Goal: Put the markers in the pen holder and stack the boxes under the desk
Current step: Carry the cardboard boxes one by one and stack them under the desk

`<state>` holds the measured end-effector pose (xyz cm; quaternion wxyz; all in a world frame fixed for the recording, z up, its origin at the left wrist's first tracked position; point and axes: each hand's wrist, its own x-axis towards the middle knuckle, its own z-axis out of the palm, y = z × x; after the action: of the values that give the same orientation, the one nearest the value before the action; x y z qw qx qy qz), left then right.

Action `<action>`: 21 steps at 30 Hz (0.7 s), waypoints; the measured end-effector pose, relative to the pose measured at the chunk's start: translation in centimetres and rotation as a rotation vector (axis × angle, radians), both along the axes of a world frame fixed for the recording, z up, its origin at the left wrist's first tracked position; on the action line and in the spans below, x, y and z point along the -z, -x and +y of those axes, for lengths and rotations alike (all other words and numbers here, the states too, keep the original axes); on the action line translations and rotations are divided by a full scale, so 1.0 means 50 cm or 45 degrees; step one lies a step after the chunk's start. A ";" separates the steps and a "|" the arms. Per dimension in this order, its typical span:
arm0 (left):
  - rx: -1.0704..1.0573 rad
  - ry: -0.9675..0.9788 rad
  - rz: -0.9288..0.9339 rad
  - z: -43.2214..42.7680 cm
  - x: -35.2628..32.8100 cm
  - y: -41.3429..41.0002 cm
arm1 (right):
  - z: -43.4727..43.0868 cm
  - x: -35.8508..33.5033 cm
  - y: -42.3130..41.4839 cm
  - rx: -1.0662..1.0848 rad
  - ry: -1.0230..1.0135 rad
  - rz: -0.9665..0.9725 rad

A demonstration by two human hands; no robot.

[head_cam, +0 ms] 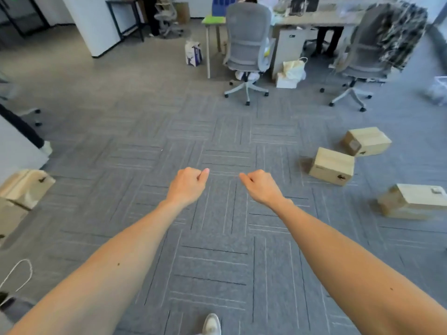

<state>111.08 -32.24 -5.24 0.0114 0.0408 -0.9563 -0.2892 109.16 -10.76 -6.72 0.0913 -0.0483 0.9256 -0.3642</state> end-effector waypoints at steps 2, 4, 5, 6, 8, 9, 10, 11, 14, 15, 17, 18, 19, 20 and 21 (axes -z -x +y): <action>0.119 -0.004 -0.029 0.073 0.009 0.106 | 0.083 0.002 0.059 0.133 0.041 -0.038; 0.247 -0.012 -0.051 0.169 0.021 0.207 | 0.181 0.015 0.115 0.296 0.088 -0.079; 0.310 -0.016 -0.064 0.221 0.030 0.255 | 0.233 0.026 0.142 0.373 0.107 -0.104; 0.369 -0.019 -0.071 0.277 0.037 0.302 | 0.287 0.036 0.169 0.446 0.122 -0.128; 0.466 -0.014 -0.080 0.392 0.063 0.398 | 0.396 0.060 0.227 0.564 0.139 -0.152; 0.507 -0.016 -0.091 0.449 0.077 0.445 | 0.452 0.073 0.260 0.605 0.134 -0.148; 0.553 -0.025 -0.094 0.504 0.089 0.491 | 0.507 0.085 0.296 0.638 0.124 -0.140; 0.593 -0.042 -0.094 0.560 0.097 0.535 | 0.561 0.094 0.332 0.667 0.121 -0.133; 0.667 -0.046 -0.112 0.718 0.102 0.661 | 0.718 0.096 0.437 0.738 0.107 -0.137; 0.688 -0.042 -0.126 0.764 0.100 0.697 | 0.763 0.090 0.467 0.736 0.081 -0.144; 0.724 -0.020 -0.138 0.850 0.094 0.770 | 0.846 0.076 0.529 0.720 0.015 -0.154; 0.740 -0.021 -0.134 0.886 0.094 0.806 | 0.882 0.071 0.557 0.741 0.009 -0.149; 0.750 -0.026 -0.135 0.916 0.095 0.840 | 0.914 0.068 0.583 0.771 0.010 -0.140; 0.759 -0.023 -0.146 0.945 0.096 0.874 | 0.945 0.068 0.609 0.793 0.008 -0.142; 0.769 -0.006 -0.170 0.974 0.098 0.911 | 0.974 0.071 0.637 0.805 0.004 -0.158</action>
<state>65.53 16.46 -10.16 -0.1382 -0.2262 -0.9231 -0.2785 77.29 37.96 -10.26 0.0300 0.2637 0.8868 -0.3782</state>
